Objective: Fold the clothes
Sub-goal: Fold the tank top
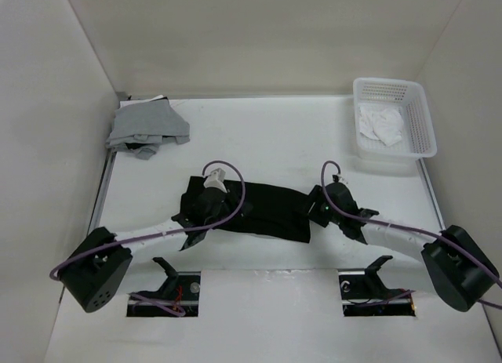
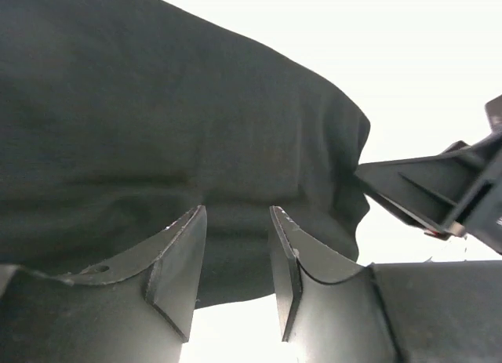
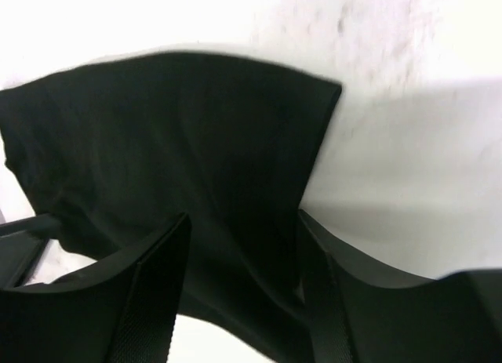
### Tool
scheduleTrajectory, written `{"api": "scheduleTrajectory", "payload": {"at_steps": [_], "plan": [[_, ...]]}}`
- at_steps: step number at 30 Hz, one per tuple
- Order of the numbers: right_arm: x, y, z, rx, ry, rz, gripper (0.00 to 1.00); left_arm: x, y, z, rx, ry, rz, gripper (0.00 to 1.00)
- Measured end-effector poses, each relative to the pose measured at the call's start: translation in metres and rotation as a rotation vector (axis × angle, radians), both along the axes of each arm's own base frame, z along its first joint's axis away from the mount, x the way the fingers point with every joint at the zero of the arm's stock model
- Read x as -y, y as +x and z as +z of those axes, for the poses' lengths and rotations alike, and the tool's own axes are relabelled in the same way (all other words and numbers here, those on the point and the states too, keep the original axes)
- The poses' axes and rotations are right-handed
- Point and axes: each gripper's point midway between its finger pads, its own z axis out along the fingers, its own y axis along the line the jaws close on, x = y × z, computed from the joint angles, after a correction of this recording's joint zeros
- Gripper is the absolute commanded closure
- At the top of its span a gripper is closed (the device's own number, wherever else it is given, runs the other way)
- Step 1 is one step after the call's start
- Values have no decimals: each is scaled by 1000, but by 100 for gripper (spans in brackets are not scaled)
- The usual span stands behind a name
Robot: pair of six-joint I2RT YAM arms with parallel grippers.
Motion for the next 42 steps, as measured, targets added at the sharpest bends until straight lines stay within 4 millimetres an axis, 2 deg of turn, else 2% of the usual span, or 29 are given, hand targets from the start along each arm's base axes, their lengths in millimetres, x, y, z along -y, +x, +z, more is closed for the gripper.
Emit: {"api": "scheduleTrajectory", "payload": {"at_steps": [4,7,10,16,21,25,27,30,33,38,40,42], "plan": [[-6,-8,-1,-11,11,-33,38,7,-10,-27,-69,43,-57,65],[-8,-8,-1,-19,22,-63,39,6,-15,-36,-94,57,-73,65],[-5,-16,0,-36,21,-86,38,2,-16,-38,-97,60,-79,65],[4,-56,-2,-82,16,-108,37,-11,-14,-33,-75,63,-63,64],[-2,-56,-5,-106,37,-132,42,-10,-13,-28,-62,51,-73,64],[-11,-39,-9,-109,45,-144,60,-9,-12,-30,-68,44,-81,64],[-11,-21,-11,-103,51,-168,76,-11,-10,-32,-75,45,-75,64],[-8,6,-15,-93,53,-209,90,-18,-1,-39,-89,48,-46,64],[5,34,-14,-65,31,-245,96,-24,15,-40,-90,37,-5,65],[44,81,-5,-18,-25,-293,100,-38,59,-35,-72,14,98,65],[59,90,4,13,-37,-301,100,-43,74,-32,-68,-1,137,62],[76,90,14,35,-53,-310,100,-43,84,-28,-64,-17,159,56]]}}
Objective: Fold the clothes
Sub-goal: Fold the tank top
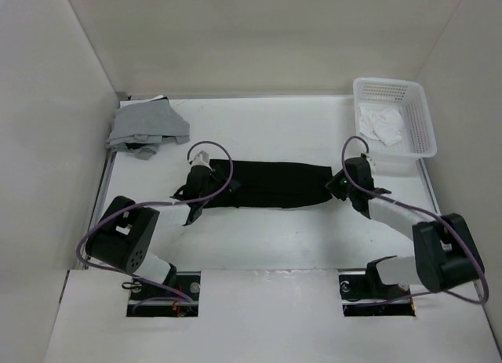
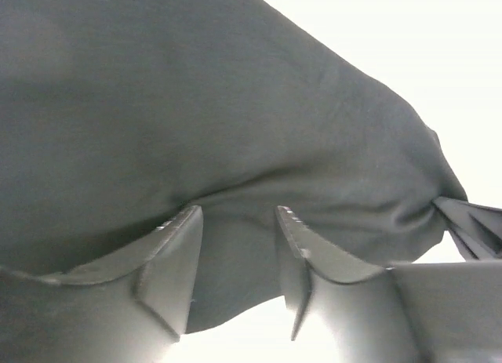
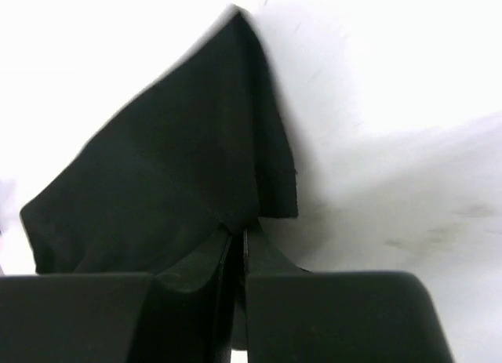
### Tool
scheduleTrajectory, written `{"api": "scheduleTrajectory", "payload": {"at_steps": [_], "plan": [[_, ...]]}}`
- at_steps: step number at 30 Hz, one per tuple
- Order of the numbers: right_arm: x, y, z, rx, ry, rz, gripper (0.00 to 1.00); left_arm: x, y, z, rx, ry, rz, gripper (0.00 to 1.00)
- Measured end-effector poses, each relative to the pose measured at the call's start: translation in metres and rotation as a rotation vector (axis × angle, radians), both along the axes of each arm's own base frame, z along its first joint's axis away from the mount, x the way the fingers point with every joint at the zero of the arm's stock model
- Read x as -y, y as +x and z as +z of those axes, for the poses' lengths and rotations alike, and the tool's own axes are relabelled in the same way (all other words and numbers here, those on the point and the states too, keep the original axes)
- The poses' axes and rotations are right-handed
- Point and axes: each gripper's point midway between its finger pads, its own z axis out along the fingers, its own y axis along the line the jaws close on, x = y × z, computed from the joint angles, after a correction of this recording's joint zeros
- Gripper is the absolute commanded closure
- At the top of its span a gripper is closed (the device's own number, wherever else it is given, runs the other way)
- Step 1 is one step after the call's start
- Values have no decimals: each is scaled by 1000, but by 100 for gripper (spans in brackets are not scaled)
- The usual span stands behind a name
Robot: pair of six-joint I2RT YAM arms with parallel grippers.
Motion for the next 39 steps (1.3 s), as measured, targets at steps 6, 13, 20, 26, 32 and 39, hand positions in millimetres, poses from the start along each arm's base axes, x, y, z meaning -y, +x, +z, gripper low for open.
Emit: {"api": "scheduleTrajectory", "payload": {"at_steps": [6,13,20,26,32,39], "plan": [[37,-14,54,127,-70,-16,100,42,-28,3,-6,-24,-121,42],[-2,-29,100,138,-177,147,99,16,-63,23,22,-78,-85,37],[-134,-16,150,169,-260,430,97,-24,-50,119,284,-186,62,36],[-240,-2,119,101,-352,584,90,-68,-43,128,304,-175,199,37],[-322,-7,57,24,-366,703,52,-89,-41,124,285,-170,252,37],[-310,-35,59,16,-353,740,55,-86,-42,117,254,-166,243,36]]}}
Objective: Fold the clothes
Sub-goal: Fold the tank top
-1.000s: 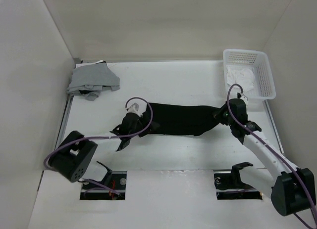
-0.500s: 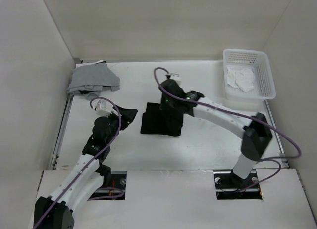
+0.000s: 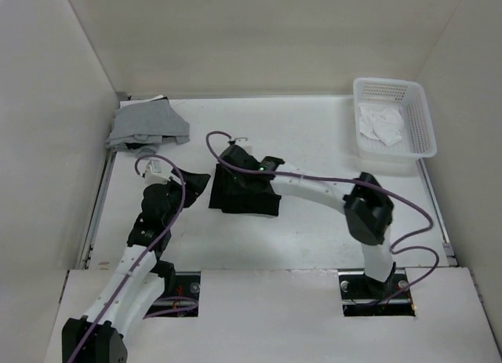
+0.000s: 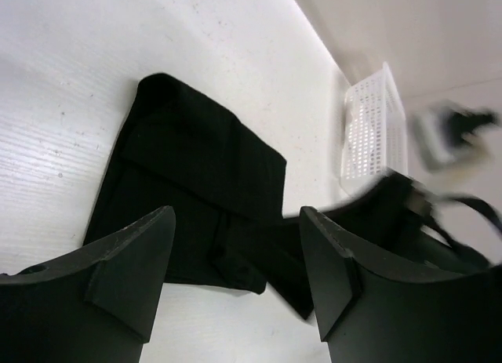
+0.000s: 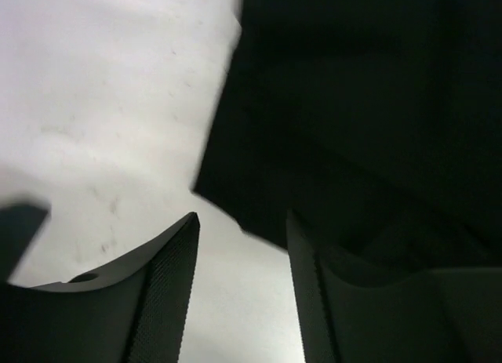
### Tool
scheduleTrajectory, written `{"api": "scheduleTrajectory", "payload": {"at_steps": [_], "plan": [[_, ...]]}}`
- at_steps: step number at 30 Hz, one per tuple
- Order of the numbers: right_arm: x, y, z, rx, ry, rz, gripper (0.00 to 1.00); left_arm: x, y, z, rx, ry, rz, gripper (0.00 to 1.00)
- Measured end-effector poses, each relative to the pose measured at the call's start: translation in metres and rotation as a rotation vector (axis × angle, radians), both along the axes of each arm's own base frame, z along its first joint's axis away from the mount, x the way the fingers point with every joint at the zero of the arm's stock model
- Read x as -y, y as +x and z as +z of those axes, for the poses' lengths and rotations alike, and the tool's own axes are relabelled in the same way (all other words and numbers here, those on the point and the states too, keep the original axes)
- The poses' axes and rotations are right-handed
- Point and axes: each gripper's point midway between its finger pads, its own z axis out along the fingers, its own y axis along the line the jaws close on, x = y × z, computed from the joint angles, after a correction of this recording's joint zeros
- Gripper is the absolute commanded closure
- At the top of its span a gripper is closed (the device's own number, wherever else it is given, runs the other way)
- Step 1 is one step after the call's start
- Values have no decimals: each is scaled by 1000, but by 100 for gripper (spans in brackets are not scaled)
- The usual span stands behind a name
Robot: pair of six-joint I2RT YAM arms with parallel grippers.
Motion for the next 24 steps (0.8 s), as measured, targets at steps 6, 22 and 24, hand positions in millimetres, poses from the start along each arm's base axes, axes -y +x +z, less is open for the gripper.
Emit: {"api": "scheduleTrajectory", "payload": {"at_steps": [6,22,24], "plan": [[72,2,49,76,116,-86,100,33,2,-34,-115,51,-78,36],[167,-34,8,120,179,-147,45,47,-26,-77,-201,108,-97,28],[172,-38,26,170,238,-147,45,46,-33,-92,-256,107,-96,27]]}}
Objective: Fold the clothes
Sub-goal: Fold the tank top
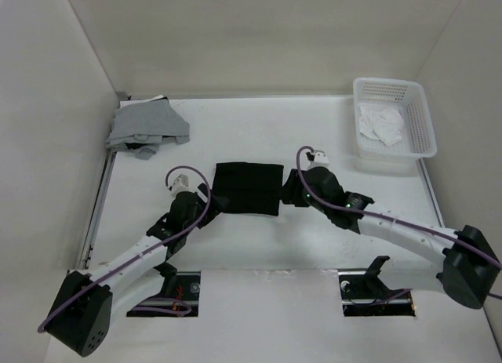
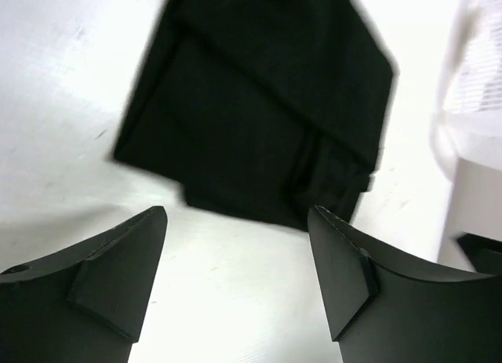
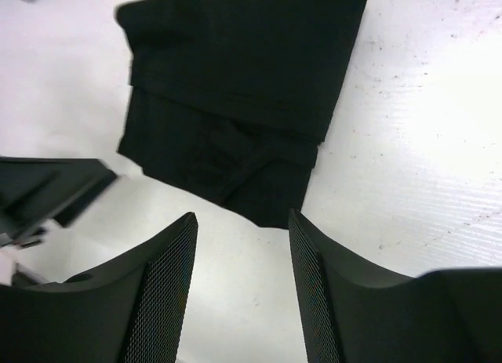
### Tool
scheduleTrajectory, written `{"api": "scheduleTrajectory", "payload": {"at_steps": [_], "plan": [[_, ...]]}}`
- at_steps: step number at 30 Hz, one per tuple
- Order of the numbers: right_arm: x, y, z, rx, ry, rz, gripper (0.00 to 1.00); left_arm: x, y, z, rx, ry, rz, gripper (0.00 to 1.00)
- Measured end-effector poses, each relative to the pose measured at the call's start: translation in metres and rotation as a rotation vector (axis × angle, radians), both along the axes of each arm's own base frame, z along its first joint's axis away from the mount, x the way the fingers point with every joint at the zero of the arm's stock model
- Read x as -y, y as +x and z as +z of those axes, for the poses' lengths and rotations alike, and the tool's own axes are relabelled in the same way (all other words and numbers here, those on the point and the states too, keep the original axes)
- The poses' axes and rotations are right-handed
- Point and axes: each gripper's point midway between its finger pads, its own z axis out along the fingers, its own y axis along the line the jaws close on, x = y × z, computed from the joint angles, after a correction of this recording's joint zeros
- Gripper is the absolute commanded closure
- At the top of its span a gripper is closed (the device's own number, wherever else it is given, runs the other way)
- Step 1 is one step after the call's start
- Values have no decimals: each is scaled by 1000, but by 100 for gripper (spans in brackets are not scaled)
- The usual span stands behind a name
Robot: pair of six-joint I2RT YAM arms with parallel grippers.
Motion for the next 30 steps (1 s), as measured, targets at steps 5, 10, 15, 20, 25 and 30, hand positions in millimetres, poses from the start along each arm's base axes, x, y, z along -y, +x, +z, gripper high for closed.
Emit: {"api": "scheduleTrajectory", "payload": {"at_steps": [5,10,15,20,25,30], "plan": [[12,-11,-4,18,22,-1,44,5,-4,-26,-109,-17,9,26],[19,-18,-12,11,17,-2,42,27,14,-26,-131,-99,22,27],[21,-21,-9,23,39,-7,42,52,33,-25,-135,-193,33,28],[23,-22,-9,26,52,-10,42,60,50,-25,-109,-237,66,37],[21,-23,-9,21,64,-14,42,57,83,-39,-79,-222,104,81],[19,-32,-10,17,79,2,42,60,130,-43,-48,-228,104,99]]}}
